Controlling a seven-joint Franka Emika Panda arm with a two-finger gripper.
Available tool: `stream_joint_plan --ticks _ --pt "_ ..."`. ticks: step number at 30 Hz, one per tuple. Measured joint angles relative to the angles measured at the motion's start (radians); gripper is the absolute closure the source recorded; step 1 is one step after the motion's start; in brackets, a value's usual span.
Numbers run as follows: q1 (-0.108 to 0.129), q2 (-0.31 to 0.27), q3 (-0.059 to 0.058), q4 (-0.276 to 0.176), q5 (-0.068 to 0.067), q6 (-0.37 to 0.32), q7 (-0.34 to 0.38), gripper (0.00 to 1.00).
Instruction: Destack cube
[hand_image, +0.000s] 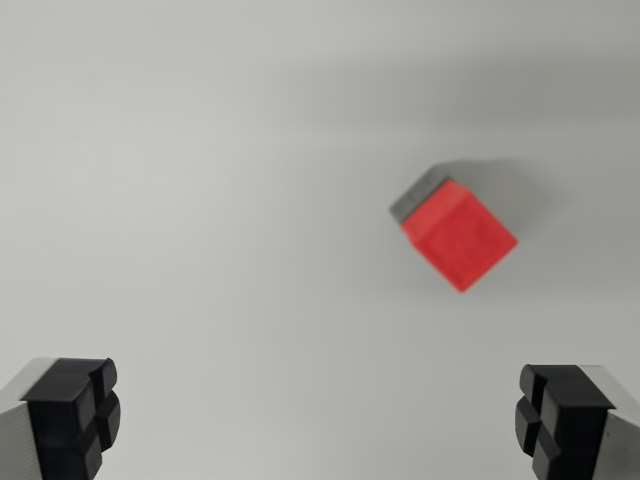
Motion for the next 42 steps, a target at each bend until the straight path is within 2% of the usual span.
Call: stream_joint_plan --ticks 22,33,42 --pt "-0.002 0.002 -0.001 -0.01 0.0 0.009 -0.024 0.0" --pt "-0.011 0.009 -0.006 -0.04 0.001 0.044 -0.098 0.0" --pt "-0.021 0.02 -0.012 -0.073 0.006 0.085 -0.19 0.0"
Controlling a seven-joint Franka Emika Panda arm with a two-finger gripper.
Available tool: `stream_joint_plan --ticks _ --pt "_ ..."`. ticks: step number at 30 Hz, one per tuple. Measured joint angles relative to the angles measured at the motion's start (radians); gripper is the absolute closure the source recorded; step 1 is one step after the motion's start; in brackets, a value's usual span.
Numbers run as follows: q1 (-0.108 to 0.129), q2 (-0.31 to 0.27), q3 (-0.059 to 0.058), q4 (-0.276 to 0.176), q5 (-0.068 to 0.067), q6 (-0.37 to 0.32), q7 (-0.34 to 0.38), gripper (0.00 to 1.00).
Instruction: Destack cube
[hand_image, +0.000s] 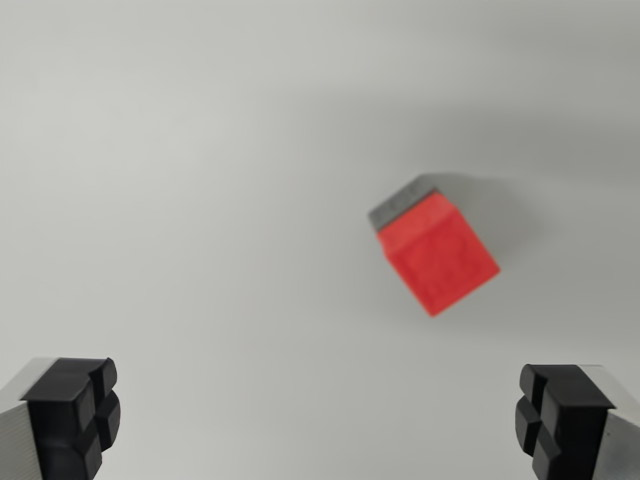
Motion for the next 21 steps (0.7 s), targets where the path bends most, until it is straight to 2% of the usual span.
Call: stream_joint_plan --ticks 21 --pt "-0.047 0.057 -0.007 -0.083 0.015 0.129 -0.295 0.0"
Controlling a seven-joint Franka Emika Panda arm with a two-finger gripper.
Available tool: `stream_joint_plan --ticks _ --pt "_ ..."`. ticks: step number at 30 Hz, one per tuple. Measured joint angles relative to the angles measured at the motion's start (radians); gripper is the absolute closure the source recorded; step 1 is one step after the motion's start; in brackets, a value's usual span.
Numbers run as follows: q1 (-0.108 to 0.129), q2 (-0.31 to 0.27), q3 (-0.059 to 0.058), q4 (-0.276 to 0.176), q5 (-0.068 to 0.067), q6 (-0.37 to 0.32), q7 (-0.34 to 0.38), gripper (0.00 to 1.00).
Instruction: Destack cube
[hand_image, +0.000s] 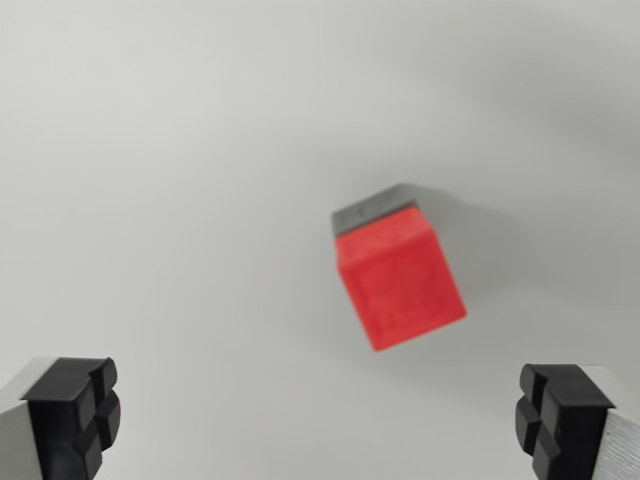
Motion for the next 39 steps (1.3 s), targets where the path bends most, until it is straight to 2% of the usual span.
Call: stream_joint_plan --ticks 18,31,39 --pt "-0.059 0.095 0.0 -0.055 0.014 0.135 -0.328 0.0" --pt "-0.11 0.181 0.01 -0.07 0.021 0.227 -0.564 0.0" --pt "-0.116 0.246 0.014 -0.071 0.027 0.292 -0.588 0.0"
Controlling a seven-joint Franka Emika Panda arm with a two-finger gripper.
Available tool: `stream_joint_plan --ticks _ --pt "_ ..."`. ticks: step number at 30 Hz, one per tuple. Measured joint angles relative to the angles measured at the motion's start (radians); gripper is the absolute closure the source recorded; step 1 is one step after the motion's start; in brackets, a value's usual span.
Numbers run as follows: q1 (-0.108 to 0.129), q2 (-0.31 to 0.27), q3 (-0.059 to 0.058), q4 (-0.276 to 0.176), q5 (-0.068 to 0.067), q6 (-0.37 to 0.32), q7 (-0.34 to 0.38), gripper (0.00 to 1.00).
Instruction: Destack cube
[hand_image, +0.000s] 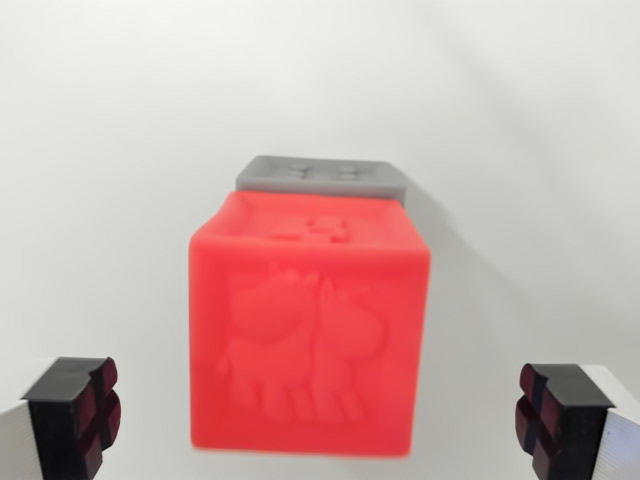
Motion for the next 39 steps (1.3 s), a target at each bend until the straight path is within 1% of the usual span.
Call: stream_joint_plan --ticks 6,17,18,39 --pt "0.0 0.051 0.001 0.001 0.004 0.048 -0.003 0.0" --pt "-0.002 0.099 0.004 0.006 0.009 0.092 -0.006 0.0" --pt "-0.002 0.101 0.005 0.007 0.009 0.093 -0.006 1.0" --pt "-0.003 0.101 0.005 0.008 0.009 0.094 -0.007 1.0"
